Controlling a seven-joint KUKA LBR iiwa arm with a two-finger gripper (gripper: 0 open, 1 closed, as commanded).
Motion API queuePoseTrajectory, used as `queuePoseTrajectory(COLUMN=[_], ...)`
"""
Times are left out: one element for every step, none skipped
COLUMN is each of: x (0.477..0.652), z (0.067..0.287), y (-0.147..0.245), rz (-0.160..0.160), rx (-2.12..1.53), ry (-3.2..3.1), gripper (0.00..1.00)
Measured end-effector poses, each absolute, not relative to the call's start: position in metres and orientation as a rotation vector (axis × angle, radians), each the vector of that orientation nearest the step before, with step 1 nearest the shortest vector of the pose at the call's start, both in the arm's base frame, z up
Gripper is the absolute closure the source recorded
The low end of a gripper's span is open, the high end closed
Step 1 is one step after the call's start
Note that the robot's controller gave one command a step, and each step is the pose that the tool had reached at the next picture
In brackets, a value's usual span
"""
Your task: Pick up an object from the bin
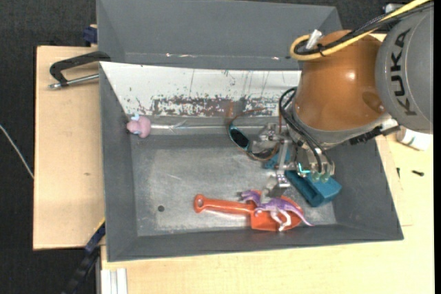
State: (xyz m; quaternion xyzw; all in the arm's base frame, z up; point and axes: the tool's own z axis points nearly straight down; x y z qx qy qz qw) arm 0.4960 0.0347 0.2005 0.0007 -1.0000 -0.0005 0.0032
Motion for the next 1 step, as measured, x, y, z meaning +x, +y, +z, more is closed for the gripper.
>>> queuePoseTrajectory(x=[0.4977], z=[0.2045], y=[0.0345], rz=[-0.002], rx=[0.0], ry=[-3.144], gripper=[0.0])
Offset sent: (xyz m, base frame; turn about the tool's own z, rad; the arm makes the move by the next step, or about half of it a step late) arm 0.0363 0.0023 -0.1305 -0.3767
